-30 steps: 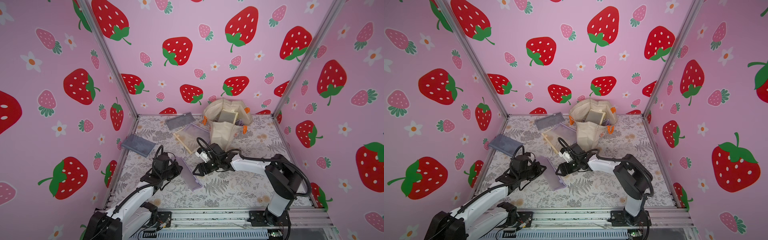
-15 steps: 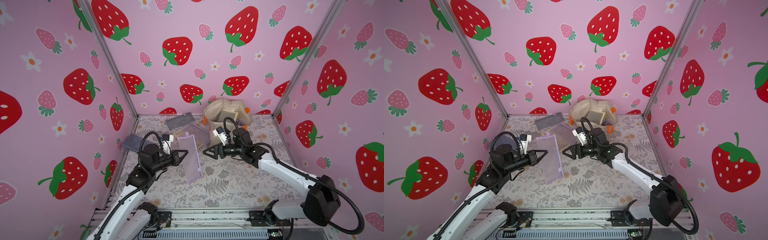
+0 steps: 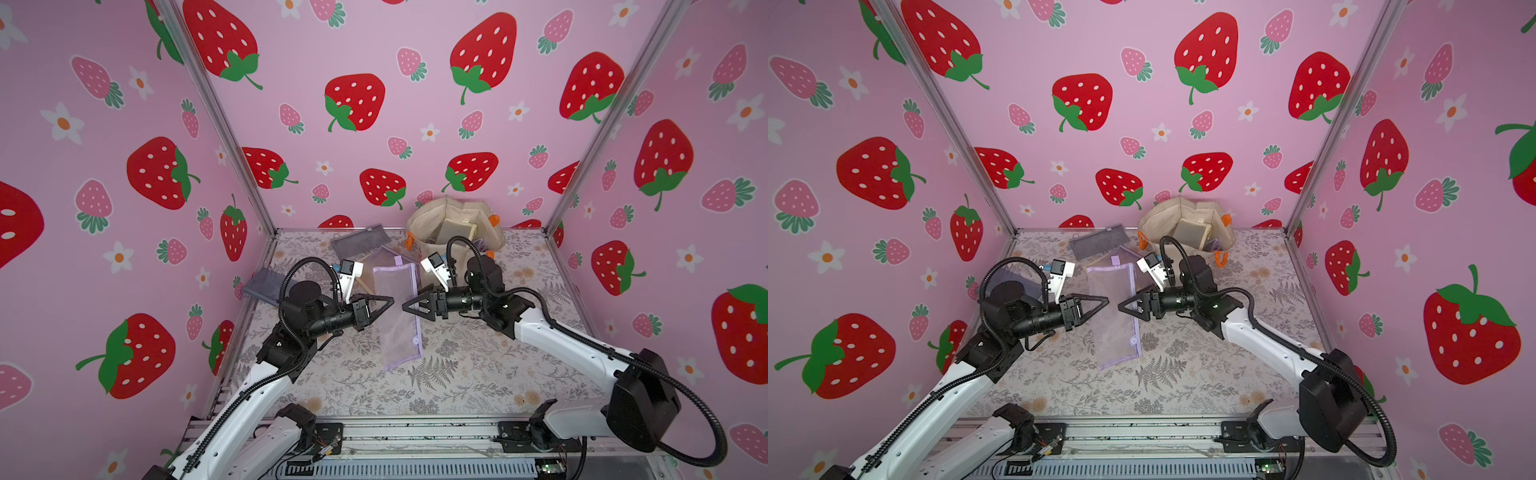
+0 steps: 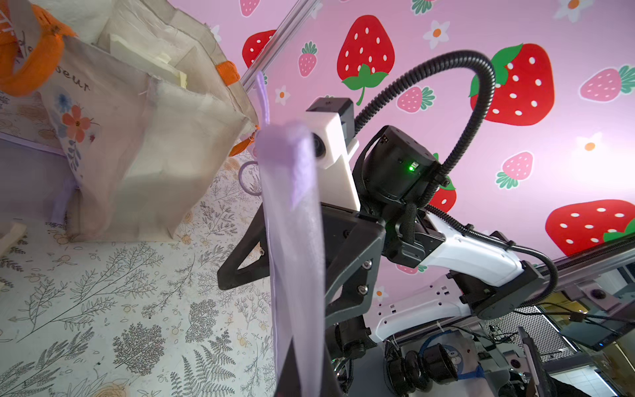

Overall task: Put the pencil pouch into the canvas bag
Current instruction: Pick up the pencil pouch from the center of the board.

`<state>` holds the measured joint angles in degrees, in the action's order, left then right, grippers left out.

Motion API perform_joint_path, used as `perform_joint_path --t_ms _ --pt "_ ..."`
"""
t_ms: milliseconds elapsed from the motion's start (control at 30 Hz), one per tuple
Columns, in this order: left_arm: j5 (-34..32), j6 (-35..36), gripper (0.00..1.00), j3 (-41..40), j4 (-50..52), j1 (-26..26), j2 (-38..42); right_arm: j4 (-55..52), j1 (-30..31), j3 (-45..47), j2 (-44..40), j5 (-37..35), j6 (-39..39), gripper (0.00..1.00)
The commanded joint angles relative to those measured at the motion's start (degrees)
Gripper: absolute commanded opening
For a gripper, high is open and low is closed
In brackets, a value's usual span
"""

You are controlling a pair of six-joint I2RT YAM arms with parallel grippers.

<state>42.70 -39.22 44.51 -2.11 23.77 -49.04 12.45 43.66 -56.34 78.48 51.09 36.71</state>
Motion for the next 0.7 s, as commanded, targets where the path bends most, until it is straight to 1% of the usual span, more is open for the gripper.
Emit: perform_joint_path --t_ms 0,33,100,200,300,333,367,433,500,533,667 --pt "1.25 -0.07 0.0 1.8 -3.5 0.4 -0.22 5.14 0.35 1.54 -0.72 2.58 1.14 0.51" --pt "1.1 -0.01 0.0 1.74 -3.58 0.48 -0.34 5.43 0.32 1.9 -1.06 2.52 1.25 0.43" --pt "0.41 0.46 0.0 1.87 -2.92 0.49 -0.52 5.34 0.34 2.02 -1.5 2.56 1.07 0.33" --pt "-1.94 1.63 0.0 2.17 -0.72 0.49 -0.53 5.04 0.37 2.11 -2.25 2.11 0.83 0.22" --pt "-6.75 3.48 0.0 2.87 3.6 0.49 -0.56 4.15 0.27 2.06 -3.03 1.43 0.11 0.09" --pt "-8.91 4.38 0.03 3.15 5.53 0.49 -0.54 3.51 0.07 2.0 -3.45 0.82 -0.04 0.06" --pt "-10.72 4.92 0.13 3.49 7.23 0.49 -0.53 2.84 -0.25 1.84 -3.86 0.43 -0.22 0.04" --pt "-14.83 6.16 0.38 4.01 10.65 0.49 -0.37 1.67 -1.54 1.46 -4.59 -0.09 0.03 0.0" --pt "-18.06 7.05 0.6 4.37 13.48 0.49 -0.36 -1.14 -3.88 0.17 -5.32 -0.99 -0.36 0.0" --pt "-19.8 7.58 0.66 4.6 14.94 0.48 -0.23 -3.93 -5.33 -1.15 -5.62 -1.92 -1.06 0.0" --pt "-24.59 8.02 0.77 3.74 18.11 0.42 0.42 -14.7 -11.92 -8.67 -4.55 -5.37 -4.86 0.0"
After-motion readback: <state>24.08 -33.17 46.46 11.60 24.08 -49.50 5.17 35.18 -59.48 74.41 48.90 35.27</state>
